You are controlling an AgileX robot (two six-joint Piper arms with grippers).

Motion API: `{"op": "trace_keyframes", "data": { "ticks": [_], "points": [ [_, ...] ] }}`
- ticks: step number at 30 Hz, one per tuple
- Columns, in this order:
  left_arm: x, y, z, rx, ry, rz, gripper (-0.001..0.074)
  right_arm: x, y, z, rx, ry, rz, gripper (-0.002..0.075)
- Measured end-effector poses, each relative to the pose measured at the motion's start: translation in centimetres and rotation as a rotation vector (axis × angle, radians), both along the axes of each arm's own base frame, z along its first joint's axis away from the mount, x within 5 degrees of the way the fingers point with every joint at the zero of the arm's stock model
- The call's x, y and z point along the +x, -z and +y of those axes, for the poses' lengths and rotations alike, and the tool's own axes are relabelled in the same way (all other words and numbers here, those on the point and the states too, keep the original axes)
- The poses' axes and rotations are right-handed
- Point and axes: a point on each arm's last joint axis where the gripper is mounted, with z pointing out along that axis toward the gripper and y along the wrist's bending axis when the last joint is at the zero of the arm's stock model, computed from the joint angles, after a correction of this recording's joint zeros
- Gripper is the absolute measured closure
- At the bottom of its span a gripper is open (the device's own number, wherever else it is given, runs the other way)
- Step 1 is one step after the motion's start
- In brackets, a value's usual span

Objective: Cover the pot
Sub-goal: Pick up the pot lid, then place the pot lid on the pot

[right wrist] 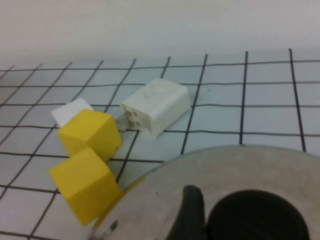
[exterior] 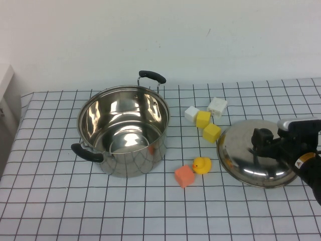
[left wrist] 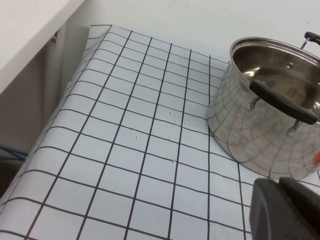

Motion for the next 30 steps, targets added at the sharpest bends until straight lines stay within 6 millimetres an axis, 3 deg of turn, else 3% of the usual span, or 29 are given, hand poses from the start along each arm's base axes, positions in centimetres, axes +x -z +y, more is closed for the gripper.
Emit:
{"op": "trace_keyframes", "data": {
  "ticks": [4,12,18,21,26,30],
  "points": [
    [0.0,0.0,0.0,0.0,0.0,0.0,0.0737,-0.2,0.7,-0.1,0.024,0.017,0.025,0.0181],
    [0.0,0.0,0.0,0.004,0.001,0.0,0.0737,-0.1,0.6,0.2,0.039,0.014,0.023,0.0369],
    [0.0,0.0,0.0,0.004,0.001,0.0,0.0737,-0.1,-0.2,0.8,0.087,-0.038,0.035,0.0373],
    [0.0,0.0,0.0,0.004,0.002,0.0,0.0737,0.0,-3.3,1.4,0.082,-0.123,-0.021,0.0373],
    [0.0,0.0,0.0,0.004,0.002,0.0,0.0737,-0.1,-13.3,2.8,0.103,-0.299,-0.241,0.0373],
    [0.0,0.0,0.0,0.004,0.002,0.0,0.0737,-0.8,-19.7,4.5,0.038,-0.463,-0.286,0.0373]
  ]
}}
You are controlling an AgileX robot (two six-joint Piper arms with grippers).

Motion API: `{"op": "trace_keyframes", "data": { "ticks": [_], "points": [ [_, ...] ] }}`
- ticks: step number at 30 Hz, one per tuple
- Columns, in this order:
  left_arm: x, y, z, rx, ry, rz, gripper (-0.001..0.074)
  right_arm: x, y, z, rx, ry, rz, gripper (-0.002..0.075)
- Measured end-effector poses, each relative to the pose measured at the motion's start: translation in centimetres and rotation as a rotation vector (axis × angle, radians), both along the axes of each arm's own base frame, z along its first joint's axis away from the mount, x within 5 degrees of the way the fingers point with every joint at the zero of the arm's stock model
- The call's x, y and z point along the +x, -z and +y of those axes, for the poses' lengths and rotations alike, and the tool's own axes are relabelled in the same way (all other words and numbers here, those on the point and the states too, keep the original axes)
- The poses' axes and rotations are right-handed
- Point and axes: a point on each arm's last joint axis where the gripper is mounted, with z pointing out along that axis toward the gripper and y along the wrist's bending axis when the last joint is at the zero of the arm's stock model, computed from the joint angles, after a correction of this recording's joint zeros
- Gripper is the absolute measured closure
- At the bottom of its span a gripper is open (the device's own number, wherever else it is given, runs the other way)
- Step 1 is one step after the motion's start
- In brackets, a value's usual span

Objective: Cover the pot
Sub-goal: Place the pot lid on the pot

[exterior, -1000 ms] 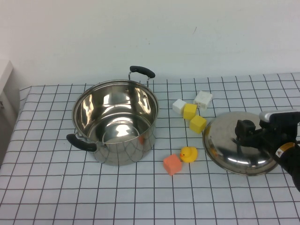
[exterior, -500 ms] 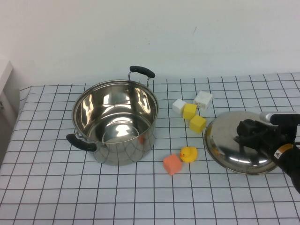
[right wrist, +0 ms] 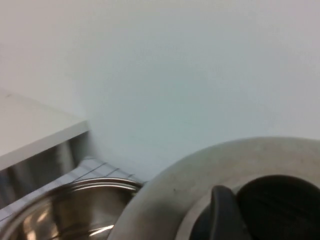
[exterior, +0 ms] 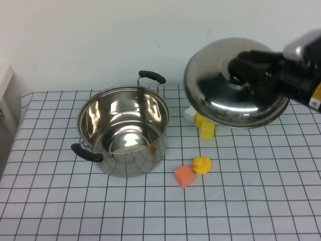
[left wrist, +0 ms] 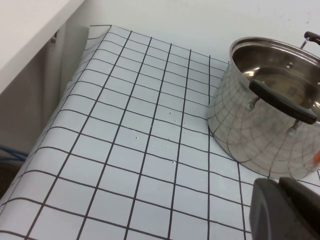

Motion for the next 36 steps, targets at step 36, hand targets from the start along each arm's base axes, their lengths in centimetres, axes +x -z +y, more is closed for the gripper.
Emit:
{"op": "trace_keyframes", "data": {
  "ticks": [36],
  "points": [
    [0.0,0.0,0.0,-0.004,-0.001,0.0,0.0737,8.0,5.7,23.2,-0.067,-0.355,0.196,0.0373]
  ]
}}
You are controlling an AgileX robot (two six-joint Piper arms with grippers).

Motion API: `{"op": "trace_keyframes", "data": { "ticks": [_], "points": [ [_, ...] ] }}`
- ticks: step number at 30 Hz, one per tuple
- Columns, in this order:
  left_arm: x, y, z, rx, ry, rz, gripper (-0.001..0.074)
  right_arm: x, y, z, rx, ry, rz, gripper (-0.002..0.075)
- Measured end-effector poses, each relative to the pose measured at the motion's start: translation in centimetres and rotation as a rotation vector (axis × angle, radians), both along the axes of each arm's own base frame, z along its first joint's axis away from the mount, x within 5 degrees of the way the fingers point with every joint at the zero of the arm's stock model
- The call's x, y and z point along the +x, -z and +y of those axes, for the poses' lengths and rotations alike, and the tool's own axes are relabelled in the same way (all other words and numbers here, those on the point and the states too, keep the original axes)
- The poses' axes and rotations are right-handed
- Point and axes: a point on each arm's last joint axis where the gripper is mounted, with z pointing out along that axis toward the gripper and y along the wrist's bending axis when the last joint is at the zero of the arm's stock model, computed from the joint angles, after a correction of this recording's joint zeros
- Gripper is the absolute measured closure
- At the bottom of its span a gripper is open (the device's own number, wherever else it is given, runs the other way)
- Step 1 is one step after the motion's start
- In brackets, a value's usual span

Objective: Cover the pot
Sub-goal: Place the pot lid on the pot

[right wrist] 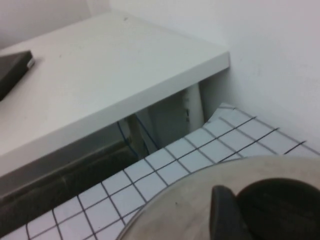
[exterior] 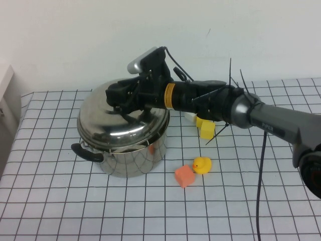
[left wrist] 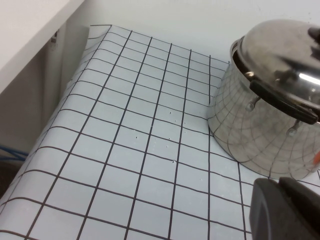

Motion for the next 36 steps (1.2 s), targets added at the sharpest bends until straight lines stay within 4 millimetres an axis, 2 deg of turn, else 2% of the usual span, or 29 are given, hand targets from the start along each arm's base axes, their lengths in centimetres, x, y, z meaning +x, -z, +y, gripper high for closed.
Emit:
{"op": "trace_keyframes", "data": {
  "ticks": [13,36],
  "points": [
    [0.0,0.0,0.0,0.0,0.0,0.0,0.0737,0.18,0.94,0.09,-0.054,0.044,0.003,0.0373],
    [0.0,0.0,0.0,0.003,0.001,0.0,0.0737,0.01,0.86,0.23,-0.045,0.025,0.002,0.0373]
  ]
}}
